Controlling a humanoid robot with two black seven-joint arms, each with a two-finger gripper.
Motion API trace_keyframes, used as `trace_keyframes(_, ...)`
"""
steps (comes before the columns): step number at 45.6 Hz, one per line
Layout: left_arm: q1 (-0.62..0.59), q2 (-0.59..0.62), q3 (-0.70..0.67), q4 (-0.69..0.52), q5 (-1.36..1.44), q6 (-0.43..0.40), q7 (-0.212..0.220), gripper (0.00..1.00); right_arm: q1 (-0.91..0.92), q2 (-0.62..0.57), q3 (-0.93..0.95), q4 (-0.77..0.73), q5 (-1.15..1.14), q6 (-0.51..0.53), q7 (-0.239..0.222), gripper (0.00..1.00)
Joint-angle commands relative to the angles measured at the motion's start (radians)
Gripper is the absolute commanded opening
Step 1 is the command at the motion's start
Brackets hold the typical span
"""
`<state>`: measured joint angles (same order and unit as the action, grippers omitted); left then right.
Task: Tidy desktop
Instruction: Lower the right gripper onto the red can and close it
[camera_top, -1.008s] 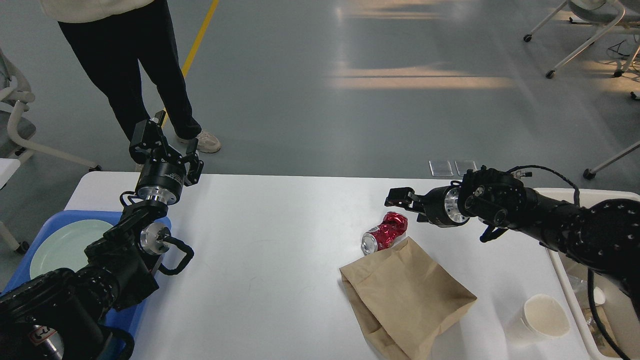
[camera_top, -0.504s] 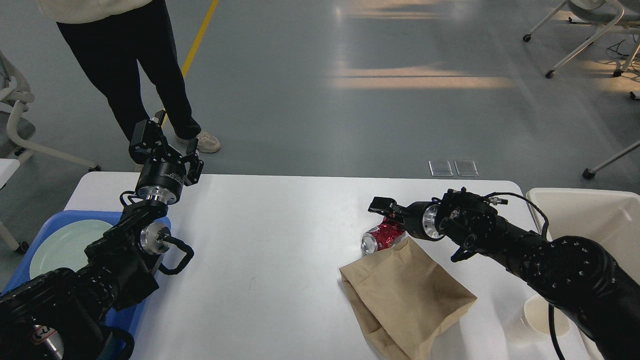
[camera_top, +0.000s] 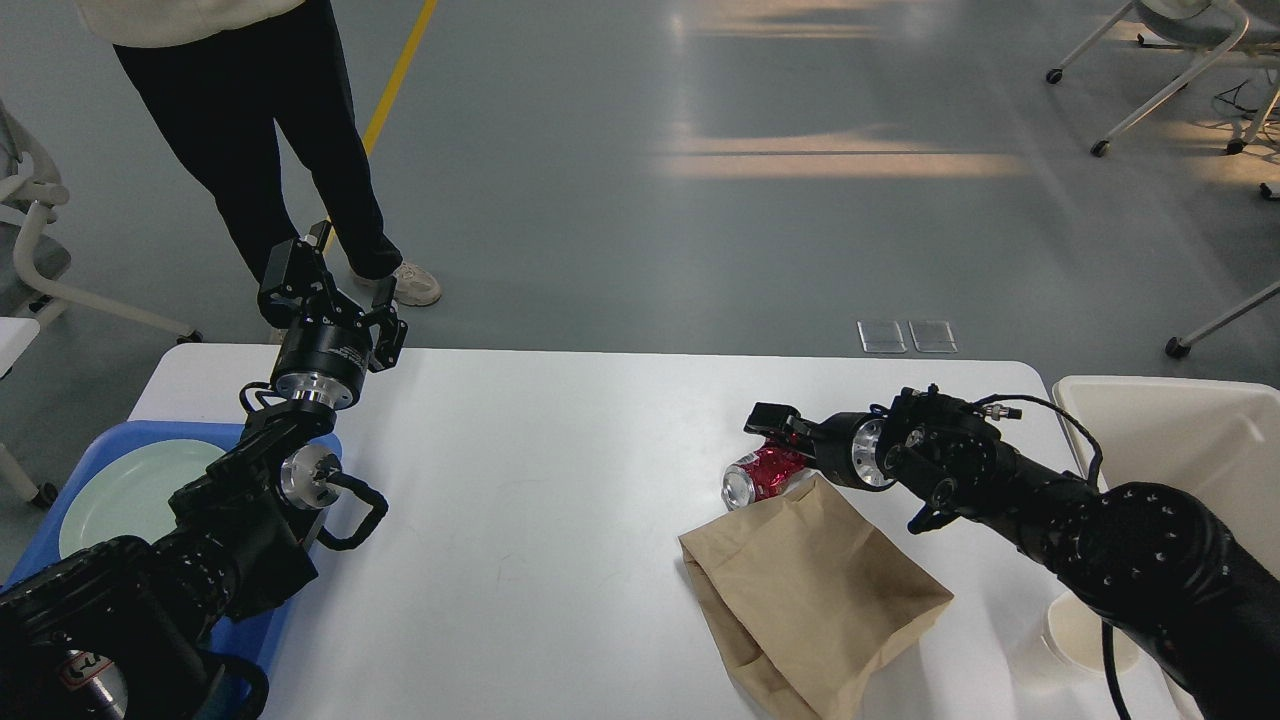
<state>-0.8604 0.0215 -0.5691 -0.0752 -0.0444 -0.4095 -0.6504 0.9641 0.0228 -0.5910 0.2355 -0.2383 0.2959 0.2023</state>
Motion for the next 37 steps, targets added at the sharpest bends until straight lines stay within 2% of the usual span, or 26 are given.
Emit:
trace_keyframes(1, 0.000, 0.000, 0.000, 0.000, 0.000, 0.000, 0.000, 0.97, -0.007, 0.002, -0.006, -0.004, -0.012, 0.000, -0.001, 1.00)
trace_keyframes(8, 0.000, 0.000, 0.000, 0.000, 0.000, 0.000, 0.000, 0.97, -0.011, 0.002, -0.012, -0.008, -0.013, -0.004, 0.000, 1.00)
trace_keyframes(14, 0.000, 0.000, 0.000, 0.000, 0.000, 0.000, 0.000, 0.97, -0.033, 0.014, -0.007, -0.056, -0.012, -0.055, 0.000, 1.00)
trace_keyframes(37, 0.000, 0.000, 0.000, 0.000, 0.000, 0.000, 0.000, 0.97, -0.064, 0.052, 0.004, -0.061, 0.002, -0.120, 0.003, 0.99)
